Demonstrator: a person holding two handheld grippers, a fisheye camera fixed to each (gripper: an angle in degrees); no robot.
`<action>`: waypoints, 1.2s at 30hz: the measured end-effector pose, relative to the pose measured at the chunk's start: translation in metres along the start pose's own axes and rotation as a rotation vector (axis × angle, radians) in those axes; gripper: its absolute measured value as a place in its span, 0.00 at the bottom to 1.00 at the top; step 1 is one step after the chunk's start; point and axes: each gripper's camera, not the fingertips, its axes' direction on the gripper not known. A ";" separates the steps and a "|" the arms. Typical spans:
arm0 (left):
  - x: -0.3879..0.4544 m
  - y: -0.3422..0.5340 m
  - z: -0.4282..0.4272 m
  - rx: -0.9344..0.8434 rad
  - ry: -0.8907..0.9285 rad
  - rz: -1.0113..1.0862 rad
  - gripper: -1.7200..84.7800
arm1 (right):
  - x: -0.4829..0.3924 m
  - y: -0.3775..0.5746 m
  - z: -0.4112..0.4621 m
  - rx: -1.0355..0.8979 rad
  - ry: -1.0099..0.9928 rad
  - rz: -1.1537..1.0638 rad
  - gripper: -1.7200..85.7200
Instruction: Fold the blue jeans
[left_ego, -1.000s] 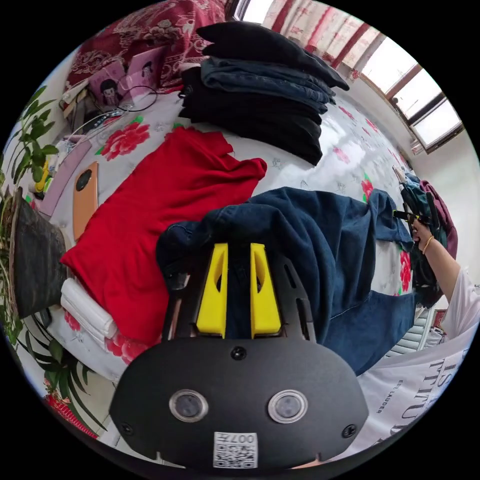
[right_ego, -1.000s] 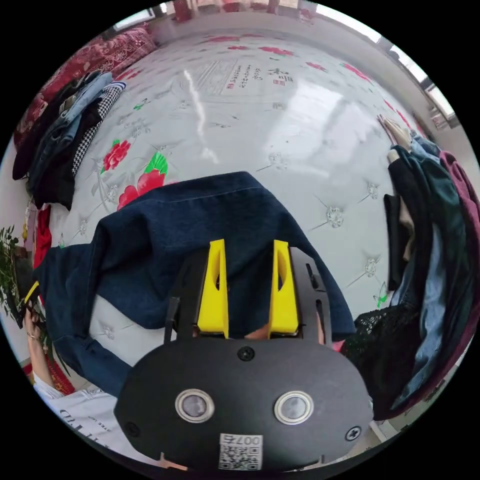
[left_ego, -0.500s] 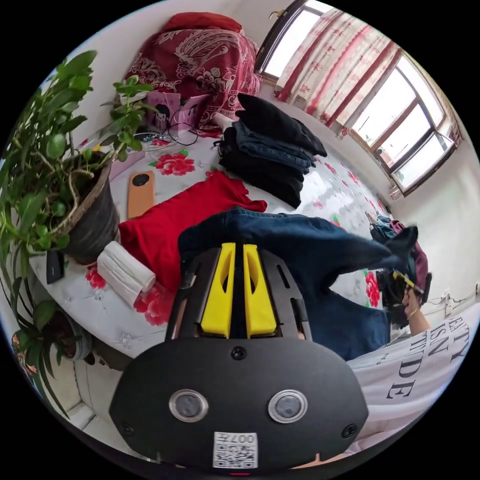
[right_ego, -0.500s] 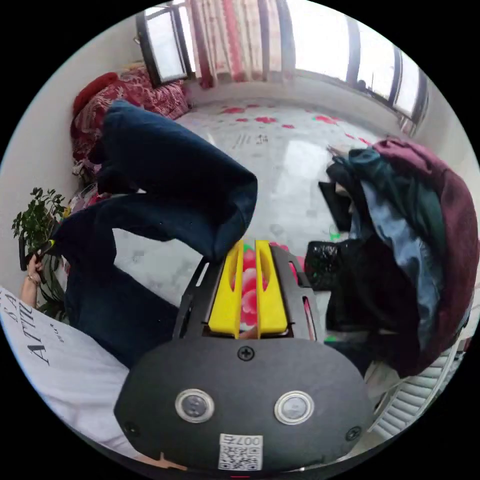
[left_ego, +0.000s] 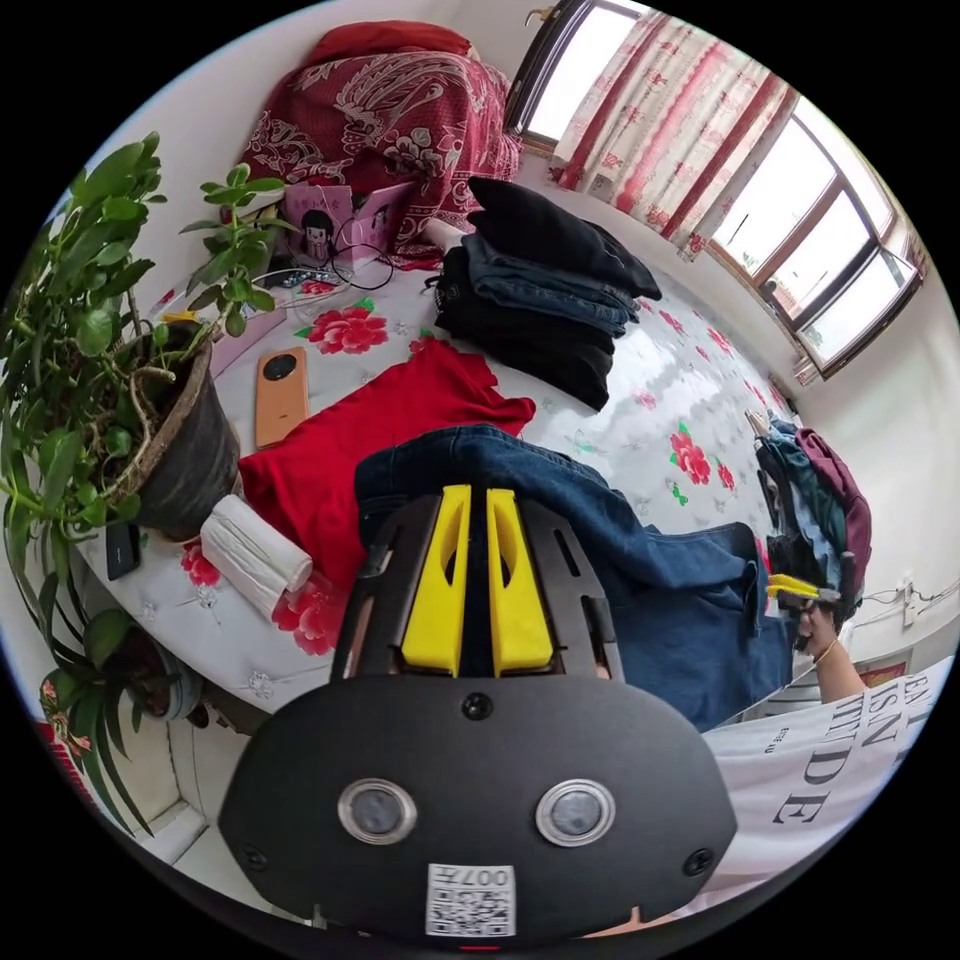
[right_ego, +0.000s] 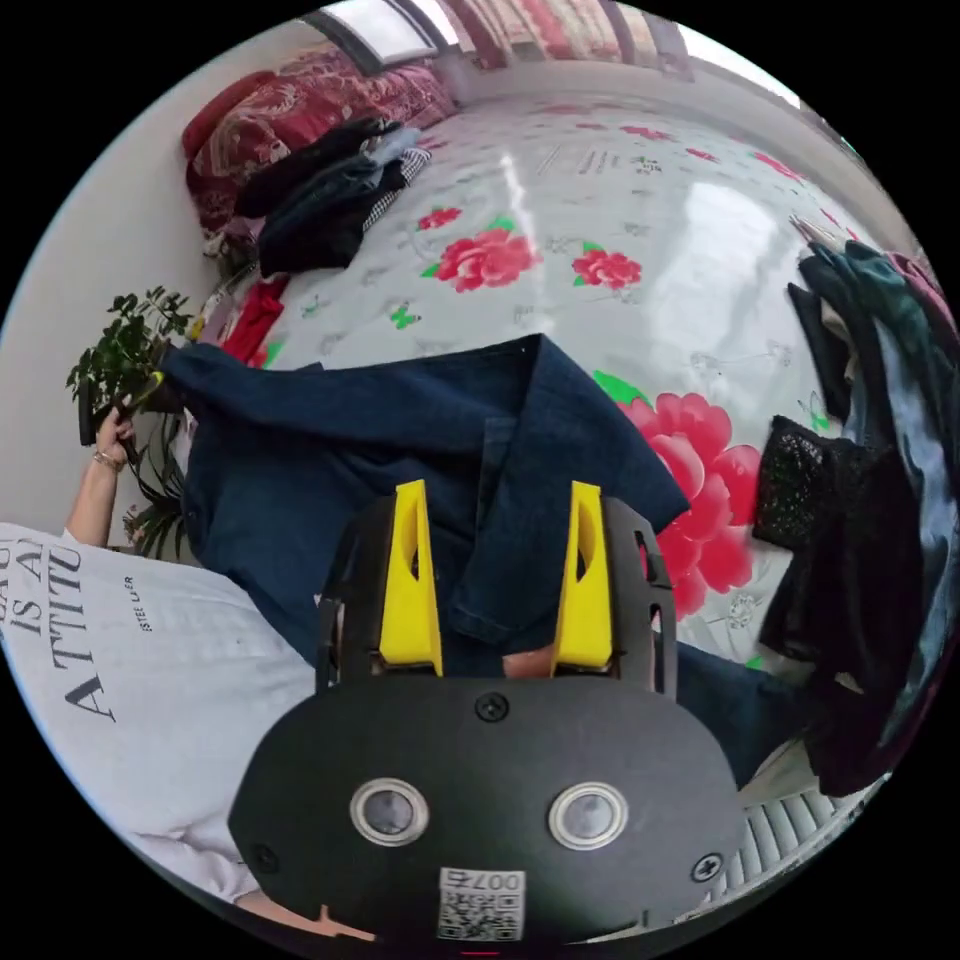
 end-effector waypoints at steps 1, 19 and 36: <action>0.000 0.001 -0.003 0.003 0.008 0.000 0.02 | -0.003 -0.004 0.013 -0.065 0.055 -0.002 0.11; -0.001 -0.097 0.038 0.150 -0.154 -0.243 0.01 | 0.120 -0.107 -0.195 0.454 0.276 0.397 0.09; 0.027 0.146 0.076 -0.292 -0.265 -0.077 0.09 | 0.026 0.144 0.041 -0.136 0.299 0.093 0.11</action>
